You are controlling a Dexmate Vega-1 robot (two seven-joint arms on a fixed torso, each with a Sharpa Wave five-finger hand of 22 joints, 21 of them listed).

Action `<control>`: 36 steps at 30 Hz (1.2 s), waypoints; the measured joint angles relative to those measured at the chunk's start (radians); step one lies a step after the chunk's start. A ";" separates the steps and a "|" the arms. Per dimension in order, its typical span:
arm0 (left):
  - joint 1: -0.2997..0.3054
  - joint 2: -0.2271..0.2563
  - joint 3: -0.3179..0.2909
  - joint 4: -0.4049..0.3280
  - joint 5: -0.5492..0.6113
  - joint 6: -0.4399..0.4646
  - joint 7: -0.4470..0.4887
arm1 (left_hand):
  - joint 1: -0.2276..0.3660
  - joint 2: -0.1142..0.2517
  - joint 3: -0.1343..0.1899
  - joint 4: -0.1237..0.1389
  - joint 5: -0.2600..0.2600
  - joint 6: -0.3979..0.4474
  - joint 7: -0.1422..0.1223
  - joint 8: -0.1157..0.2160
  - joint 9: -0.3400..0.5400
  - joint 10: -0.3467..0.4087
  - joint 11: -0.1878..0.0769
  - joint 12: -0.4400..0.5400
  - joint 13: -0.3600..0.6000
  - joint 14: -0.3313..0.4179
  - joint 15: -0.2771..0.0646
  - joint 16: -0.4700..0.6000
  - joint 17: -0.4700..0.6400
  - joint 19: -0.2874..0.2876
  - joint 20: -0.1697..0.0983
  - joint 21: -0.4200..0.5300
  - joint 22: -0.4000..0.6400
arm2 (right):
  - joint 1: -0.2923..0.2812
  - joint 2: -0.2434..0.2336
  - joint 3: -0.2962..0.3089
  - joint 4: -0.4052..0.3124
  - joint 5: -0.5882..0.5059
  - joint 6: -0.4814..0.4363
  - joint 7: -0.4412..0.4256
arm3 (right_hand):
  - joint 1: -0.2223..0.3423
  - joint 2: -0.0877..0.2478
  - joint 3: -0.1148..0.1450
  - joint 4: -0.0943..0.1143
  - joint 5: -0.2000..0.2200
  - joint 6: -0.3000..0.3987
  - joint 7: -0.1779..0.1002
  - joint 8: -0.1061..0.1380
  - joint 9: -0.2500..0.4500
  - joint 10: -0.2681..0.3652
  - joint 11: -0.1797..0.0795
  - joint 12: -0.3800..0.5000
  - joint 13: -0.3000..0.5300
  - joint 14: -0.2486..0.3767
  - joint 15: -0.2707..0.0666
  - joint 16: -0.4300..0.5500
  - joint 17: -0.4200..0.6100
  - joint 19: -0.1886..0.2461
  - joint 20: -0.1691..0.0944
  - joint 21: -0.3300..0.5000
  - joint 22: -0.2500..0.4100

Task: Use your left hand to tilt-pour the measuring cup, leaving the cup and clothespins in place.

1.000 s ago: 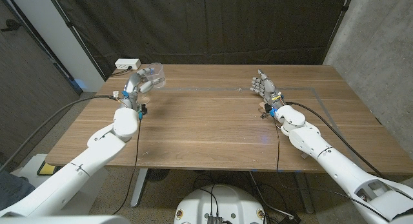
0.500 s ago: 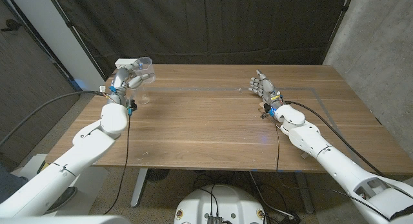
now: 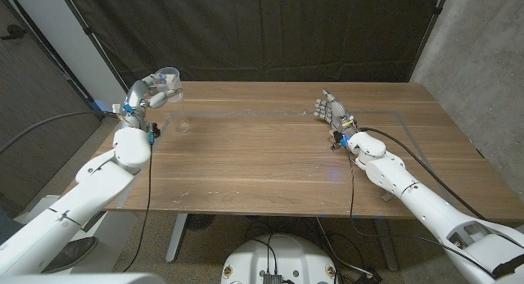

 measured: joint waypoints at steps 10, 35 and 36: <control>0.081 -0.019 -0.083 -0.043 0.032 0.060 0.033 | 0.000 0.000 0.000 0.000 -0.003 0.000 0.000 -0.004 0.000 0.000 0.000 -0.001 0.000 0.004 -0.004 0.000 0.000 0.000 0.000 0.000 0.000 | 0.027 0.009 -0.017 0.021 -0.009 -0.013 0.020 | -0.004 0.004 0.000 0.000 0.000 0.000 0.000 0.000 0.000 0.000 0.000 0.000 0.000 0.004 0.004 0.000 0.000 0.000 0.000 -0.009 0.000; 0.070 0.028 -0.102 0.030 0.169 0.130 0.023 | 0.000 0.000 0.000 0.000 -0.004 0.000 0.000 -0.005 0.000 0.008 -0.007 -0.005 0.002 0.005 -0.003 -0.007 0.000 0.000 0.000 0.000 -0.005 | 0.071 0.030 -0.048 0.046 -0.042 -0.029 0.032 | -0.004 0.004 0.000 0.000 0.000 0.000 0.000 0.000 0.000 0.000 0.000 0.000 0.000 0.004 0.003 0.000 0.000 0.005 -0.006 -0.018 0.000; 0.064 0.033 -0.098 0.036 0.172 0.130 0.022 | 0.000 0.000 0.000 0.000 -0.004 0.000 0.000 -0.005 0.000 0.009 -0.009 -0.005 0.002 0.007 0.000 -0.007 0.000 0.000 0.000 0.000 -0.005 | 0.071 0.029 -0.048 0.042 -0.044 -0.030 0.028 | -0.004 0.004 0.000 0.000 0.000 0.000 0.000 0.000 0.000 0.000 0.000 0.000 0.000 0.004 0.003 0.000 0.000 0.005 -0.006 -0.018 0.000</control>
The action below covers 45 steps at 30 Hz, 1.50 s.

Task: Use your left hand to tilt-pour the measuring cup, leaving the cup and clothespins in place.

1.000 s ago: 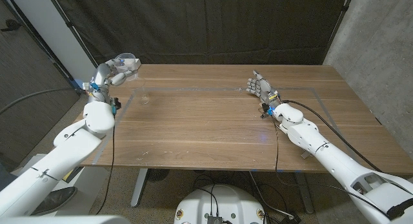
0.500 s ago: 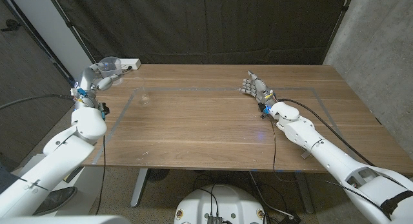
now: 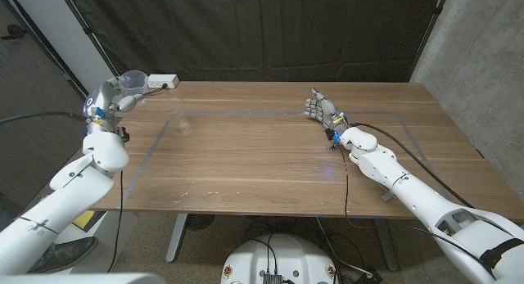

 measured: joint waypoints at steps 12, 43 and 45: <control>-0.069 0.049 0.057 0.075 0.049 -0.023 -0.015 | 0.000 0.000 0.000 0.000 0.001 0.006 0.002 0.004 0.000 0.010 0.002 -0.008 0.000 0.000 0.000 0.000 0.000 0.002 -0.009 0.000 0.000 | -0.008 -0.016 0.011 -0.056 -0.018 0.024 -0.023 | 0.000 0.000 -0.004 -0.004 0.000 0.000 0.000 0.000 0.000 0.000 0.000 0.000 0.000 0.000 0.000 0.000 0.000 0.000 0.000 -0.005 0.000; -0.225 0.136 0.197 0.210 0.114 -0.057 -0.025 | 0.000 0.000 -0.003 0.003 0.005 0.011 0.004 0.001 0.000 0.013 -0.001 -0.007 0.005 0.009 -0.002 -0.007 0.005 0.002 -0.009 0.009 -0.005 | -0.066 -0.059 0.074 -0.204 -0.017 0.084 -0.068 | -0.004 0.004 -0.004 -0.004 0.000 0.007 -0.007 0.000 0.000 0.013 -0.002 0.000 0.000 0.009 -0.009 0.000 0.002 0.018 -0.003 -0.015 0.005; -0.233 0.139 0.206 0.216 0.123 -0.051 -0.022 | 0.000 -0.001 -0.003 0.003 0.005 0.014 0.000 0.001 0.000 0.018 0.004 -0.007 0.005 0.016 -0.002 -0.007 0.004 0.002 -0.009 0.009 -0.005 | -0.071 -0.066 0.079 -0.219 -0.015 0.079 -0.072 | -0.004 0.004 -0.007 -0.001 0.000 0.008 -0.007 0.000 0.000 0.017 -0.006 0.000 0.000 0.009 -0.009 0.000 0.002 0.018 -0.003 -0.015 0.005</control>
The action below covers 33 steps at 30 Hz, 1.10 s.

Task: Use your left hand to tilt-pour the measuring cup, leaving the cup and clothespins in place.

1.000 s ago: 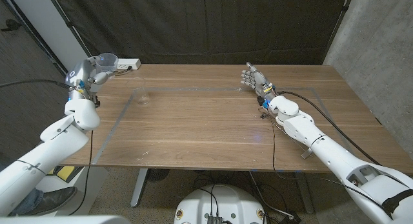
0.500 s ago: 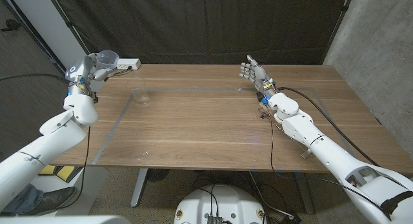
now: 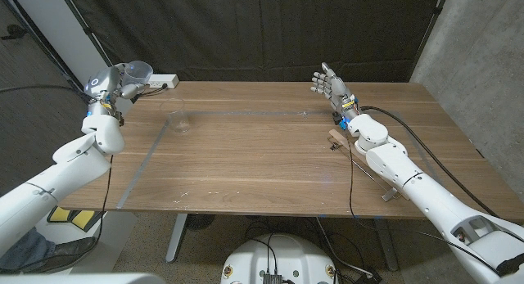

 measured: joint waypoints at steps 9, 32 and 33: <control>-0.049 0.001 0.034 0.066 -0.002 -0.023 0.010 | 0.000 0.000 0.000 0.000 0.000 0.000 0.000 -0.003 0.000 0.000 0.000 0.000 -0.001 0.000 0.000 0.000 0.000 0.000 0.000 0.000 0.000 | -0.015 -0.023 0.011 -0.051 0.006 -0.059 -0.035 | -0.004 0.004 -0.001 0.001 0.000 0.003 0.003 0.000 0.000 0.001 -0.001 0.000 0.000 0.000 0.000 0.000 0.000 0.000 0.000 -0.004 0.000; -0.242 -0.029 0.204 0.245 0.041 -0.073 -0.005 | 0.007 -0.008 0.000 0.000 0.004 0.022 0.003 -0.001 0.000 0.009 -0.009 -0.004 0.005 0.007 0.000 0.000 0.000 0.000 0.000 0.000 0.000 | -0.048 -0.041 0.027 -0.108 0.004 -0.104 -0.096 | -0.004 0.004 -0.005 -0.003 0.000 0.003 0.003 0.000 0.000 0.001 -0.001 0.000 0.000 0.000 0.000 0.000 0.000 0.003 0.004 -0.012 0.000; -0.245 -0.029 0.206 0.246 0.042 -0.073 -0.005 | 0.007 -0.008 0.000 0.000 0.004 0.022 0.003 -0.001 0.000 0.009 -0.009 -0.004 0.005 0.007 0.000 0.000 0.000 0.000 0.000 0.000 0.000 | -0.049 -0.042 0.028 -0.109 0.004 -0.104 -0.097 | -0.004 0.004 -0.005 -0.003 0.000 0.003 0.003 0.000 0.000 0.001 -0.001 0.000 0.000 0.000 0.000 0.000 0.000 0.003 0.004 -0.015 0.000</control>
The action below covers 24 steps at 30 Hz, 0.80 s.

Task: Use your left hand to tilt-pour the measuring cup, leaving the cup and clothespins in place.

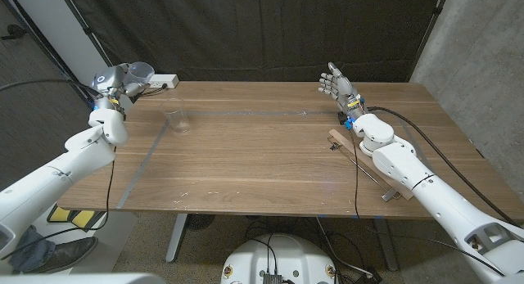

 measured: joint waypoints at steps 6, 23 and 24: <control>-0.024 -0.001 0.034 0.016 0.024 0.011 -0.001 | 0.000 0.000 0.000 0.000 0.000 0.000 0.000 0.000 0.000 0.000 0.000 -0.004 0.000 0.000 0.000 0.000 0.000 0.000 0.000 0.000 0.000 | -0.007 -0.004 0.004 -0.008 0.004 -0.005 -0.005 | 0.000 0.000 0.000 0.000 0.000 0.000 0.000 0.000 0.000 0.000 0.000 0.000 0.000 0.000 0.000 0.000 0.000 0.000 0.000 0.000 0.000; -0.046 0.009 0.104 0.021 0.109 0.064 0.015 | -0.007 -0.007 0.000 0.000 0.007 0.014 0.001 -0.003 0.000 0.007 -0.007 -0.008 0.000 0.005 -0.005 -0.004 0.006 0.000 0.000 0.000 -0.005 | -0.021 -0.012 0.009 -0.026 0.009 -0.017 -0.017 | 0.000 0.000 0.000 0.000 0.000 0.000 0.000 0.000 0.000 0.000 0.000 0.000 0.000 0.000 0.000 0.000 -0.002 0.005 -0.006 -0.007 0.000; -0.045 0.011 0.107 0.020 0.114 0.068 0.017 | -0.007 -0.007 0.000 0.000 0.007 0.014 0.001 -0.003 0.000 0.007 -0.007 -0.008 0.000 0.005 -0.005 -0.004 0.006 0.000 0.000 0.000 -0.005 | -0.023 -0.014 0.009 -0.028 0.009 -0.018 -0.017 | 0.000 0.000 0.000 0.000 0.000 0.000 0.000 0.000 0.000 0.000 0.000 0.000 0.000 0.000 0.000 0.000 -0.002 0.005 -0.005 -0.007 0.000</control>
